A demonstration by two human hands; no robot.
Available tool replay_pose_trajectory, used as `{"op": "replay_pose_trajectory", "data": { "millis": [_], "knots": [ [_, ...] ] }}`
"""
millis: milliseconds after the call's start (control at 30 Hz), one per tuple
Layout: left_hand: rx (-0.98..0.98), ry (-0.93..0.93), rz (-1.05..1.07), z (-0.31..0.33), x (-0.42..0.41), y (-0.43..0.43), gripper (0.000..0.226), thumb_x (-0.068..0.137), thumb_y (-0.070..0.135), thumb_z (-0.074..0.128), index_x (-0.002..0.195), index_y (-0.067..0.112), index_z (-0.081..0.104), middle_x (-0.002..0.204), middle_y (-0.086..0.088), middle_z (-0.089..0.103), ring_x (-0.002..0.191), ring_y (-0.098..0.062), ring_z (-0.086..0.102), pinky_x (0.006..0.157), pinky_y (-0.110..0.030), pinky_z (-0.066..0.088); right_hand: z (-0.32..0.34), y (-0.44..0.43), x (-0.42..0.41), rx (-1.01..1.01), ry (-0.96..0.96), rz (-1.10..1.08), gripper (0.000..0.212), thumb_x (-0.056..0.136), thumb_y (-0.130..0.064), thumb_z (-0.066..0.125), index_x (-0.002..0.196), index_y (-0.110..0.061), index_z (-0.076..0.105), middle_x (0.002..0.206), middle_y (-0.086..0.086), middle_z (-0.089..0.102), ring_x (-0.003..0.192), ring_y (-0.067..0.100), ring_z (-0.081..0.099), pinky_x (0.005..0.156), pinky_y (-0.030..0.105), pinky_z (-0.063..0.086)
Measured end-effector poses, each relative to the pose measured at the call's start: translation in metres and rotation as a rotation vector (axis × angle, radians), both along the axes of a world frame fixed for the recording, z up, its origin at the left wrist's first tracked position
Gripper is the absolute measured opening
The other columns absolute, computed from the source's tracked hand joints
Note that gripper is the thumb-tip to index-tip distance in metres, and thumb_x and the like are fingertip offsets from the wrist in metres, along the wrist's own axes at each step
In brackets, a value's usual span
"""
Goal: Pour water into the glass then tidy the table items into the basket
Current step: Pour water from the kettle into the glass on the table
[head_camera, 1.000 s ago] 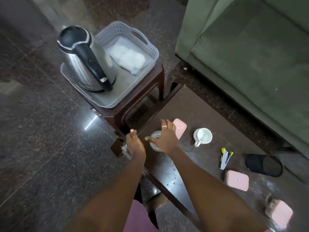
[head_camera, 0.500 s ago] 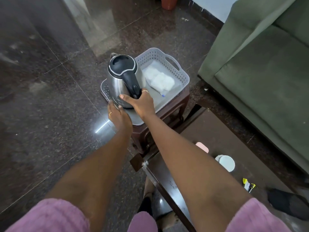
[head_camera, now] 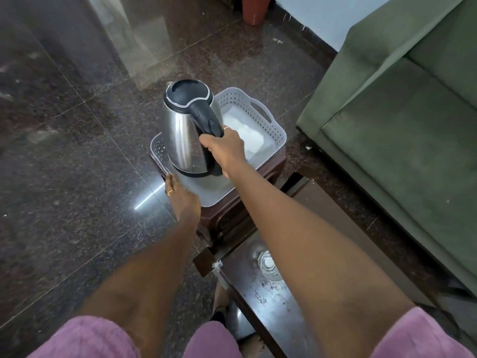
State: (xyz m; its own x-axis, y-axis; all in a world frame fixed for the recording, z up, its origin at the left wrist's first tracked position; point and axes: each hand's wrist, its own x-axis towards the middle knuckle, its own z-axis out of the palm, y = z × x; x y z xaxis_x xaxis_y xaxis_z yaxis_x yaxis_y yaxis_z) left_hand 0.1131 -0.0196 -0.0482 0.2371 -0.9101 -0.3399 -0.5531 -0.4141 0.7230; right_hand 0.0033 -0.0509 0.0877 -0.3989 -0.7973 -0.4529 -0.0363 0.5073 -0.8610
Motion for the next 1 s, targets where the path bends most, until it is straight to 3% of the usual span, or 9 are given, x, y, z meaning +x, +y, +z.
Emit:
{"op": "replay_pose_trajectory", "data": {
  "millis": [100,267,400,567,700,767,867,1000],
  "knots": [
    [0.007,-0.087,-0.06,0.007,-0.002,0.002,0.07,0.083,-0.011,0.033,0.148,0.006,0.014,0.159,-0.004,0.01,0.145,-0.023,0.014,0.119,-0.033,0.015,0.022,0.01,-0.017,-0.054,0.05,0.014,0.012,0.073,-0.016,0.065,0.069,-0.02,0.054,0.083,0.007,0.064,0.078,0.022,0.058,0.065,0.03,0.046],
    [-0.052,-0.134,-0.181,0.026,-0.014,0.026,0.067,0.086,-0.011,0.031,0.148,0.004,0.013,0.158,-0.007,0.01,0.146,-0.021,0.009,0.121,-0.032,0.009,0.051,0.042,-0.047,-0.124,0.017,-0.074,0.015,0.068,-0.01,0.063,0.062,-0.018,0.051,0.056,-0.002,0.052,0.054,0.013,0.047,0.056,0.026,0.038],
    [-0.124,-0.127,-0.307,0.044,-0.027,0.064,0.064,0.088,-0.011,0.032,0.148,0.004,0.013,0.158,-0.008,0.011,0.146,-0.021,0.009,0.121,-0.032,0.009,0.073,0.096,-0.068,-0.117,0.12,-0.093,0.011,0.059,-0.018,0.062,0.059,-0.018,0.051,0.053,-0.002,0.052,0.053,0.013,0.047,0.056,0.026,0.037],
    [-0.22,-0.125,-0.432,0.058,-0.037,0.109,0.063,0.087,-0.014,0.034,0.146,0.001,0.017,0.156,-0.014,0.017,0.144,-0.027,0.015,0.121,-0.035,0.013,0.078,0.184,-0.083,0.017,0.271,-0.076,0.013,0.059,-0.021,0.065,0.061,-0.019,0.052,0.063,0.001,0.058,0.06,0.017,0.052,0.055,0.027,0.041],
    [-0.33,-0.188,-0.664,0.059,-0.04,0.139,0.062,0.084,-0.013,0.04,0.143,-0.007,0.023,0.15,-0.023,0.026,0.141,-0.034,0.023,0.12,-0.037,0.017,0.067,0.252,-0.093,0.176,0.326,-0.066,0.024,0.05,-0.028,0.061,0.069,-0.013,0.06,0.066,0.004,0.062,0.064,0.02,0.057,0.057,0.029,0.043],
    [-0.344,-0.205,-0.756,0.05,-0.039,0.151,0.062,0.082,-0.011,0.043,0.142,-0.008,0.025,0.149,-0.025,0.028,0.14,-0.034,0.026,0.119,-0.037,0.019,0.06,0.284,-0.099,0.255,0.365,-0.016,0.018,0.054,-0.027,0.063,0.067,-0.014,0.058,0.064,0.002,0.06,0.064,0.019,0.055,0.053,0.026,0.04],
    [-0.283,-0.317,-0.88,0.023,-0.031,0.167,0.063,0.083,-0.005,0.044,0.143,-0.006,0.023,0.15,-0.023,0.028,0.142,-0.032,0.025,0.119,-0.037,0.019,0.046,0.322,-0.106,0.366,0.41,0.076,0.014,0.062,-0.024,0.066,0.063,-0.015,0.055,0.067,0.003,0.059,0.062,0.018,0.054,0.049,0.025,0.038],
    [-0.088,-0.406,-0.988,-0.011,-0.024,0.19,0.065,0.086,-0.003,0.039,0.147,0.001,0.016,0.155,-0.016,0.019,0.144,-0.028,0.017,0.12,-0.035,0.015,0.023,0.351,-0.111,0.487,0.421,0.154,0.027,0.056,-0.03,0.065,0.072,-0.008,0.061,0.069,0.007,0.06,0.059,0.016,0.053,0.051,0.026,0.039]
  ]
}}
